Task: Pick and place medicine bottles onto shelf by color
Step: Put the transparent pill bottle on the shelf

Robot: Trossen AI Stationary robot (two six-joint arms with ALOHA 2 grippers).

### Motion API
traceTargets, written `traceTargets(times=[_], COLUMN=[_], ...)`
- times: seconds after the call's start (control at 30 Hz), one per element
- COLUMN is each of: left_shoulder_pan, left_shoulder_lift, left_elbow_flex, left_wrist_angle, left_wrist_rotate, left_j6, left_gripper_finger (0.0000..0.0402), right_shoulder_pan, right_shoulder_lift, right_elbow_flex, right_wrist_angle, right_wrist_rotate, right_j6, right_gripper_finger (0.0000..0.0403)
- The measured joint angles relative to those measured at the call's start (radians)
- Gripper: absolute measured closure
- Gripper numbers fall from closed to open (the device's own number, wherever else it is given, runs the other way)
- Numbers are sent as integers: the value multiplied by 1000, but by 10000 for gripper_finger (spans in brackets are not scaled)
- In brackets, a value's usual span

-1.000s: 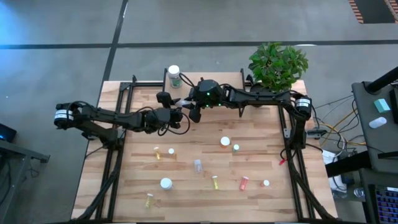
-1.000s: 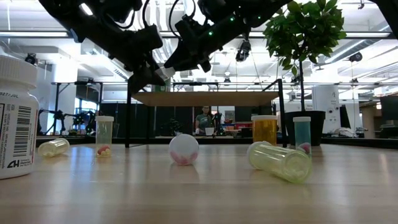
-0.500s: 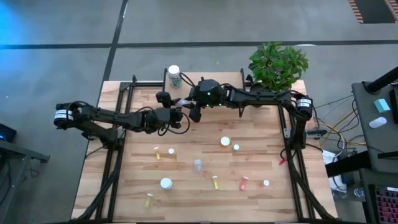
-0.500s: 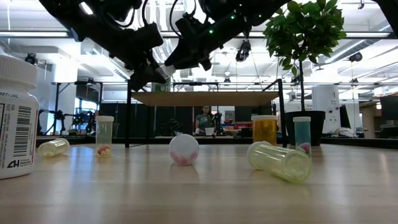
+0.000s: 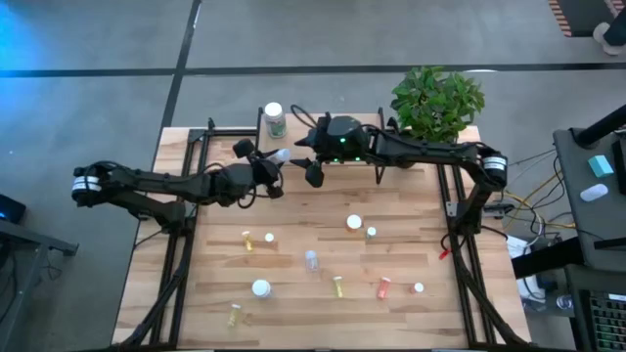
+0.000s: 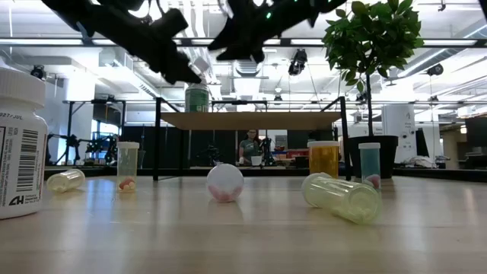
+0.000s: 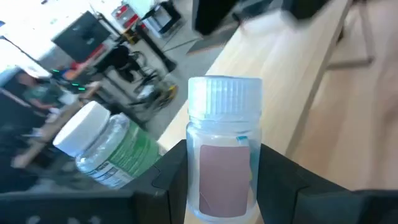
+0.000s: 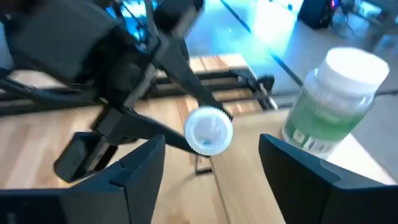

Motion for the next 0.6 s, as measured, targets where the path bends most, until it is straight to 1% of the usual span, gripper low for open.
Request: traceTargets(times=[0.13, 0.23, 0.4, 0.53, 0.6], left_shoulder_pan=[21, 42, 86, 118, 127], left_shoulder_lift=[-54, -76, -83, -75, -74], left_elbow_flex=[-4, -7, -8, -39, -63], left_wrist_angle=[2, 2, 16, 78, 142], left_wrist_rotate=[119, 168, 233, 286, 300], left_j6=[-122, -177, -236, -264, -267], left_gripper_finger=[279, 279, 280, 280, 280], right_shoulder_pan=[0, 0, 4, 4, 4], right_shoulder_lift=[-71, -125, -212, -266, -291], right_elbow_flex=[-39, -95, -247, -371, -426], right_wrist_angle=[11, 55, 235, 391, 455], right_wrist_rotate=[-6, -28, -34, -34, -34], right_j6=[-11, -10, -10, 5, 15], right_gripper_finger=[144, 148, 159, 163, 163])
